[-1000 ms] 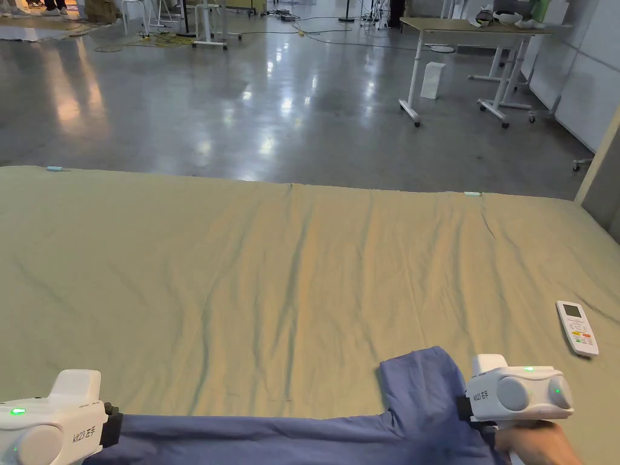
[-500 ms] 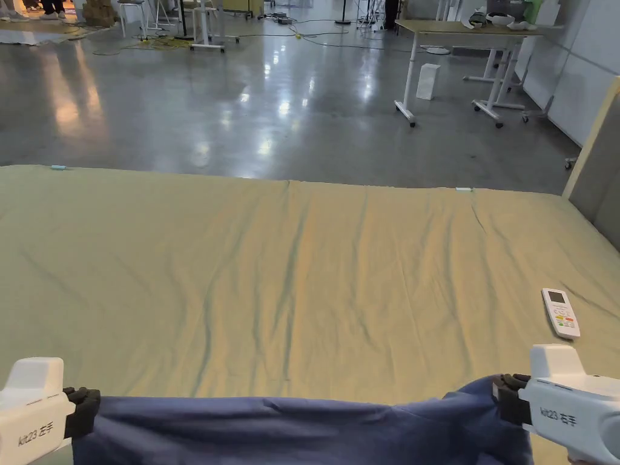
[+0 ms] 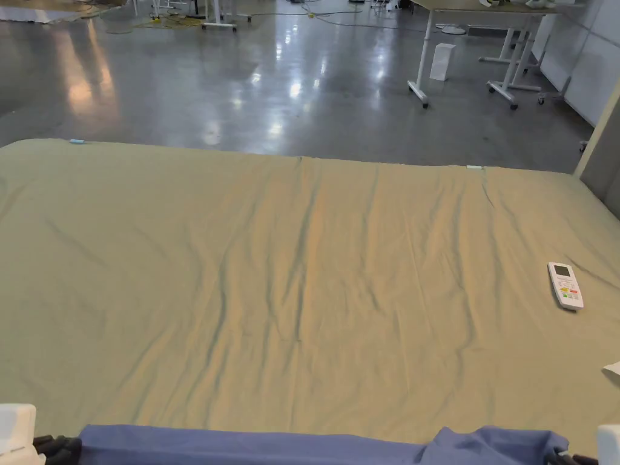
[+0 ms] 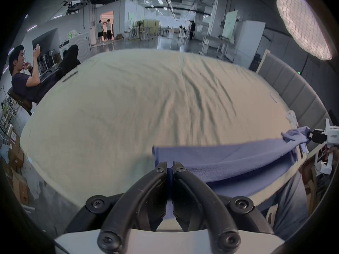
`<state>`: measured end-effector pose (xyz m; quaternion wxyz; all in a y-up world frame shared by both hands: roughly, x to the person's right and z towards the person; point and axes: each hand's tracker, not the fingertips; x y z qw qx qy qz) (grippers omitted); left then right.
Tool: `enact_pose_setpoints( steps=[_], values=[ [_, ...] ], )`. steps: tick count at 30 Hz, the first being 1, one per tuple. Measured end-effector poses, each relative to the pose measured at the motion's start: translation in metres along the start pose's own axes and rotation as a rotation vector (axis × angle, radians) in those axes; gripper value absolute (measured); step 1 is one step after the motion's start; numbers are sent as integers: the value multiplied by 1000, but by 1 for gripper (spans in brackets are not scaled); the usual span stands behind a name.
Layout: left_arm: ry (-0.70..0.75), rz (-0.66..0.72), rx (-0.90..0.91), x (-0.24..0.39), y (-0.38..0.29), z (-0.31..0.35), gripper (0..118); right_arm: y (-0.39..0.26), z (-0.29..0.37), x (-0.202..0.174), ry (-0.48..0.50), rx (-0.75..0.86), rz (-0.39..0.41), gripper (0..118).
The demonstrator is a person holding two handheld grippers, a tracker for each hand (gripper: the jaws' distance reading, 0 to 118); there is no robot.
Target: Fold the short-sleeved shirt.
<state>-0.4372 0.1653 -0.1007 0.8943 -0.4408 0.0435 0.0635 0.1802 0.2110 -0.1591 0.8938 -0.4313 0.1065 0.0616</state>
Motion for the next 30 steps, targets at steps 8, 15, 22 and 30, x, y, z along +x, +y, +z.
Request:
enact_pose_setpoints(
  steps=[8,15,22,30],
  values=[
    [26,-9,-130,7,-49,-41,5,-69,-54,-8,-68,-157,11,1],
    [37,16,-120,2,-45,-37,14,-70,-56,-17,-99,-122,6,23],
    [29,58,103,39,3,-2,67,-30,-20,-32,-244,170,36,85],
    [109,-56,484,104,57,14,67,43,13,-93,-200,639,0,85]
  ],
)
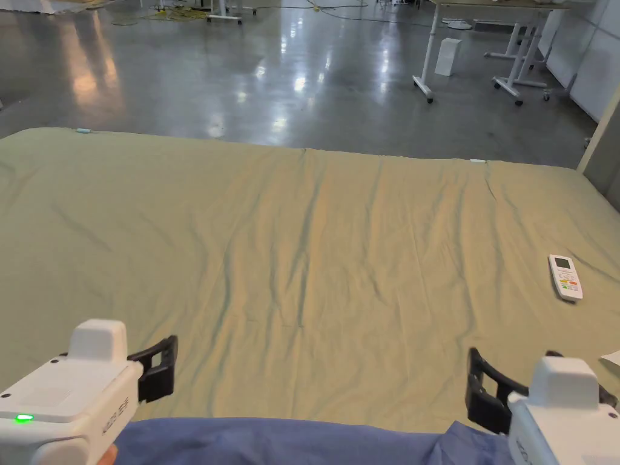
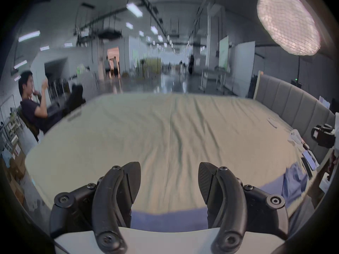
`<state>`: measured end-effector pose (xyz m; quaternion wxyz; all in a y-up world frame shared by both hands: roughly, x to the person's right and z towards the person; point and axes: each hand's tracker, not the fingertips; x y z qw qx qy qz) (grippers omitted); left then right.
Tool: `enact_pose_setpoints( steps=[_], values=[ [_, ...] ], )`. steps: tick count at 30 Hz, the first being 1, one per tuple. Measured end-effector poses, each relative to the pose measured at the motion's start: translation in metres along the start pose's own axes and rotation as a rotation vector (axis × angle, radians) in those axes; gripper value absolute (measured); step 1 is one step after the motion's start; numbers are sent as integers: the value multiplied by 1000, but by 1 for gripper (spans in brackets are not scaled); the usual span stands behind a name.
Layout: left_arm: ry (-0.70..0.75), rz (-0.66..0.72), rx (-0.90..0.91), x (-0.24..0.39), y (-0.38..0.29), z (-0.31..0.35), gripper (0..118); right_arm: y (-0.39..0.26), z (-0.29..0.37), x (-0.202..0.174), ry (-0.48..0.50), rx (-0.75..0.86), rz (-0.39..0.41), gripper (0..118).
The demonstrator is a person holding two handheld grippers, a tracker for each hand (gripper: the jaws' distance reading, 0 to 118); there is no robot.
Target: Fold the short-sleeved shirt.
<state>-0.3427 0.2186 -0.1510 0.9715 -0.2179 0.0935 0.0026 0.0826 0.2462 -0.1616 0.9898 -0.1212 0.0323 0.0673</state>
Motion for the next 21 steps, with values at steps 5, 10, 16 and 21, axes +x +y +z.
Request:
enact_pose_setpoints(
  steps=[5,10,16,21],
  values=[
    [30,8,200,25,25,14,62,33,-3,-35,-31,165,22,50],
    [55,-4,266,36,41,30,9,40,-12,-49,-16,154,-35,5],
    [42,-6,248,27,41,37,0,47,-10,-61,-33,206,42,0],
    [-33,62,104,-16,30,27,0,44,-17,-59,-5,168,41,0]
  ],
)
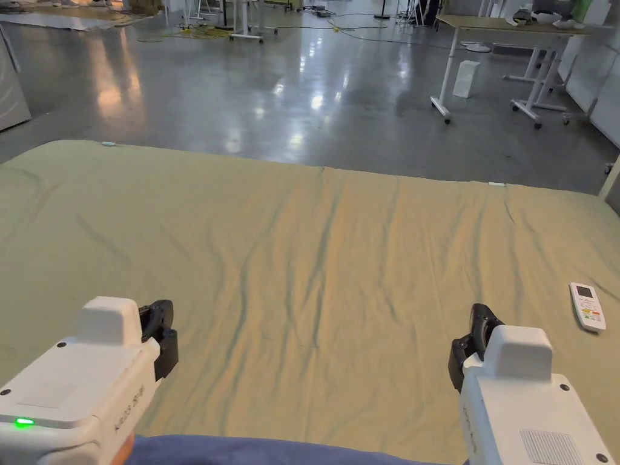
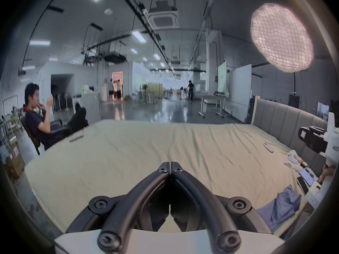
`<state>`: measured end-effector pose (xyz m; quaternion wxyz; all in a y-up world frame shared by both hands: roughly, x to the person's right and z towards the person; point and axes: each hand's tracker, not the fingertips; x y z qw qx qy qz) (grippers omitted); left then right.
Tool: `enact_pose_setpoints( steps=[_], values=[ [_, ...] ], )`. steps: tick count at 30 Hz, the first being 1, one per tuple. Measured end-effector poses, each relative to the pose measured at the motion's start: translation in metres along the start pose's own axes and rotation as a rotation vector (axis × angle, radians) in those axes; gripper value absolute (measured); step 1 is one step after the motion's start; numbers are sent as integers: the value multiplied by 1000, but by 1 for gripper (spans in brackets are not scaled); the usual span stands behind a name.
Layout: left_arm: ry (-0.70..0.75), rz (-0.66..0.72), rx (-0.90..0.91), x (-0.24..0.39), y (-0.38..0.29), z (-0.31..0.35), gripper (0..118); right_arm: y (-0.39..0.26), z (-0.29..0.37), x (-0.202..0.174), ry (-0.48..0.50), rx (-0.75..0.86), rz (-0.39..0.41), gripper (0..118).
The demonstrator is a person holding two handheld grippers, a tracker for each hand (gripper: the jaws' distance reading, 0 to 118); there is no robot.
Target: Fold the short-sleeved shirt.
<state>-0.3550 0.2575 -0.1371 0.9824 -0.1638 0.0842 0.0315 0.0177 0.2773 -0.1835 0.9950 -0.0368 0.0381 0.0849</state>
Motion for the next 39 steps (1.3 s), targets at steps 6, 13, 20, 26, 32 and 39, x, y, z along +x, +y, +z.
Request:
enact_pose_setpoints(
  steps=[6,13,20,26,32,39],
  values=[
    [-102,139,-298,-81,-34,-30,0,-12,-5,4,-13,-72,13,0],
    [-199,282,-568,-146,-65,-42,1,-24,-11,4,-12,-143,23,0],
    [-388,603,-721,-209,-122,-68,106,-30,-11,-1,5,-188,31,0],
    [-510,782,-749,-203,-157,-74,105,-36,-11,-4,9,-212,39,0],
    [-626,763,-765,-162,-160,-73,90,-41,-11,-6,12,-233,41,0],
    [-577,599,-799,-134,-153,-69,40,-47,-13,-7,22,-253,41,0]
  ],
)
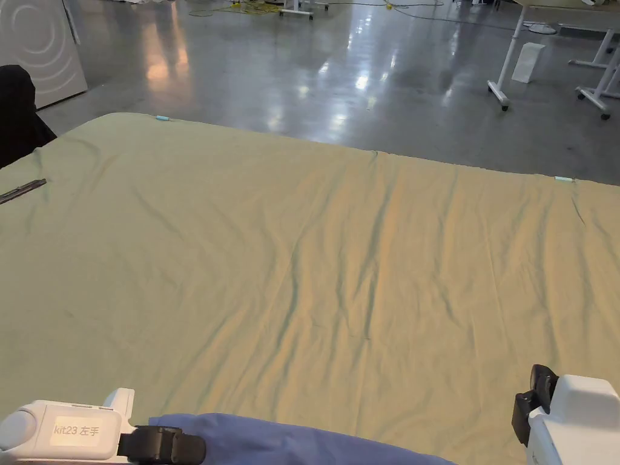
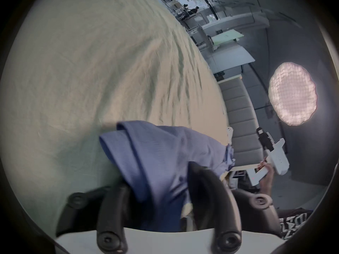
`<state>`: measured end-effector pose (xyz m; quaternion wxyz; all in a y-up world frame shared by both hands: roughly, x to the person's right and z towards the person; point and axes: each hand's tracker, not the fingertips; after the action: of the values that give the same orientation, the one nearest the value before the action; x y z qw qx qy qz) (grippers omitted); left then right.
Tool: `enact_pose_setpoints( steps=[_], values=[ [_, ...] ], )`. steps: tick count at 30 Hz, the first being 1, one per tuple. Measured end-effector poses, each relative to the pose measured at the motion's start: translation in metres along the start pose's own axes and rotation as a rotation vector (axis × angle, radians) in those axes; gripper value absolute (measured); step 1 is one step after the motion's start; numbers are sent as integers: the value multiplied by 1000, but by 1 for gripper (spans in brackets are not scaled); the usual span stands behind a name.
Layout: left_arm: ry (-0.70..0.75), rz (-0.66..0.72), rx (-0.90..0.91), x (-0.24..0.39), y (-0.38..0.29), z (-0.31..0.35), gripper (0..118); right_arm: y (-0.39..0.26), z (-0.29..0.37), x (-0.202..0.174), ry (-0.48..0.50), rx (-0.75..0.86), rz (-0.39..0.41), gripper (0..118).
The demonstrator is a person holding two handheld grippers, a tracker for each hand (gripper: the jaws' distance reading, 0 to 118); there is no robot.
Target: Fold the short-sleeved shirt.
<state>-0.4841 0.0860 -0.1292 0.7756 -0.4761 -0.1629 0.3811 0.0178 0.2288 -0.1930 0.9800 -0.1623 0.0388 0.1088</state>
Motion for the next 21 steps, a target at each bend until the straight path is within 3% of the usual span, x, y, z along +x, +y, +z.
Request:
enact_pose_setpoints(
  steps=[1,2,5,9,11,21],
  values=[
    [27,-2,-3,2,-1,-1,25,0,0,0,4,-4,-5,0],
    [44,0,-6,5,-3,-3,18,-1,0,1,11,-9,-16,0],
    [39,14,7,17,-6,0,11,-1,1,1,14,-10,-26,0],
    [78,-20,19,38,-7,8,9,-1,2,2,18,-10,-25,0],
    [77,-20,24,0,22,22,9,1,3,3,16,-9,-24,0],
    [158,-86,48,23,38,73,8,2,3,7,23,-1,-35,0]
  ],
)
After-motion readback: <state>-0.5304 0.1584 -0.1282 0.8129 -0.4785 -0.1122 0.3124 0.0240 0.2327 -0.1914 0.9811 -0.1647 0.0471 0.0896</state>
